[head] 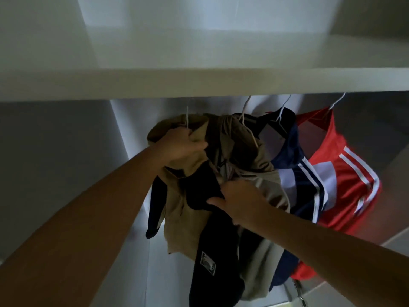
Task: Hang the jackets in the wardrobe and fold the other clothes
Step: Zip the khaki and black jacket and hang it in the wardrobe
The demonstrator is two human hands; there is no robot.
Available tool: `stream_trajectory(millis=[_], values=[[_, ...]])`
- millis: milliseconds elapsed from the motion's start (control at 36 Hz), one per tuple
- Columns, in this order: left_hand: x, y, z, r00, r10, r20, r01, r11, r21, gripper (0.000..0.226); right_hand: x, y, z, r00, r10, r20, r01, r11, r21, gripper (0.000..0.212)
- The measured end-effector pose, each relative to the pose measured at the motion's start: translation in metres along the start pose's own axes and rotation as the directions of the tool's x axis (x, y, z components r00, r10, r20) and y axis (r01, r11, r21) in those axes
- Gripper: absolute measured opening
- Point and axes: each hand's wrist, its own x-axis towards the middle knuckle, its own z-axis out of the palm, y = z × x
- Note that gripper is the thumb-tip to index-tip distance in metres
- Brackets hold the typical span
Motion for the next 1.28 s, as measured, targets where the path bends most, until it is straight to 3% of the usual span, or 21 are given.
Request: stream_trajectory(millis=[111, 194, 222, 278, 333, 389, 444, 556, 611, 667, 778, 861, 917, 972, 1056, 1167, 1278], values=[[-0.002, 0.009, -0.009, 0.99, -0.117, -0.076, 0.113, 0.992, -0.062, 0.031, -0.016, -0.028, 0.01, 0.999, -0.043, -0.025, 0.042, 0.999, -0.034, 0.041], [-0.012, -0.005, -0.008, 0.96, -0.228, -0.162, 0.226, 0.974, -0.033, 0.035, -0.023, -0.023, -0.004, 0.997, -0.08, -0.006, 0.08, 0.996, 0.049, 0.043], [-0.016, -0.009, -0.007, 0.955, -0.24, -0.173, 0.24, 0.971, -0.024, 0.038, -0.025, -0.018, -0.012, 0.994, -0.087, -0.064, 0.094, 0.99, 0.107, 0.041], [-0.027, -0.012, -0.006, 0.954, -0.234, -0.189, 0.242, 0.97, 0.019, 0.041, -0.029, 0.0, -0.023, 0.938, -0.041, -0.345, 0.099, 0.983, 0.152, 0.033], [-0.033, -0.007, -0.003, 0.96, -0.248, -0.129, 0.255, 0.966, 0.036, 0.063, -0.028, 0.023, -0.029, 0.855, 0.137, -0.5, -0.114, 0.99, 0.077, 0.03], [-0.035, 0.003, 0.006, 0.967, -0.254, -0.023, 0.255, 0.965, 0.065, 0.07, -0.025, 0.045, -0.03, 0.844, 0.366, -0.392, -0.35, 0.93, 0.116, 0.045], [-0.033, 0.012, 0.019, 0.973, -0.23, -0.026, 0.231, 0.969, 0.088, 0.036, -0.019, 0.058, -0.024, 0.851, 0.486, -0.2, -0.443, 0.868, 0.225, 0.046], [-0.031, 0.008, 0.021, 0.945, -0.306, -0.116, 0.306, 0.952, -0.016, 0.025, -0.01, 0.054, -0.008, 0.89, 0.438, -0.128, -0.421, 0.896, 0.14, 0.025], [-0.034, -0.005, 0.01, 0.926, -0.348, -0.147, 0.346, 0.937, -0.043, 0.029, -0.005, 0.047, -0.002, 0.901, 0.414, -0.129, -0.384, 0.9, 0.207, 0.022], [-0.041, -0.014, -0.002, 0.897, -0.409, -0.166, 0.413, 0.911, -0.007, 0.037, 0.0, 0.041, 0.003, 0.913, 0.388, -0.13, -0.346, 0.901, 0.262, 0.022], [-0.046, -0.013, -0.01, 0.895, -0.431, -0.116, 0.442, 0.891, 0.102, 0.029, 0.001, 0.035, 0.005, 0.929, 0.36, -0.084, -0.301, 0.87, 0.39, 0.031], [-0.06, -0.004, -0.004, 0.918, -0.362, -0.164, 0.393, 0.889, 0.236, 0.036, -0.016, 0.029, 0.002, 0.923, 0.372, -0.096, -0.278, 0.819, 0.503, 0.049], [-0.078, 0.002, 0.008, 0.937, -0.214, -0.275, 0.296, 0.907, 0.3, 0.051, -0.041, 0.025, 0.006, 0.91, 0.4, -0.111, -0.269, 0.772, 0.576, 0.059], [-0.099, 0.012, 0.028, 0.931, -0.008, -0.365, 0.12, 0.95, 0.287, 0.062, -0.073, 0.023, 0.014, 0.889, 0.426, -0.169, -0.208, 0.705, 0.678, 0.057], [-0.134, 0.029, 0.062, 0.918, 0.101, -0.384, -0.051, 0.989, 0.138, 0.06, -0.119, 0.021, 0.027, 0.854, 0.477, -0.206, -0.156, 0.612, 0.775, 0.046], [-0.187, 0.068, 0.122, 0.961, 0.109, -0.256, -0.144, 0.982, -0.124, 0.037, -0.189, 0.026, 0.039, 0.78, 0.616, -0.109, -0.208, 0.419, 0.884, 0.038], [-0.232, 0.115, 0.17, 0.964, 0.215, -0.156, -0.248, 0.939, -0.24, 0.017, -0.261, 0.041, 0.03, 0.702, 0.709, -0.066, -0.253, 0.335, 0.908, 0.031]])
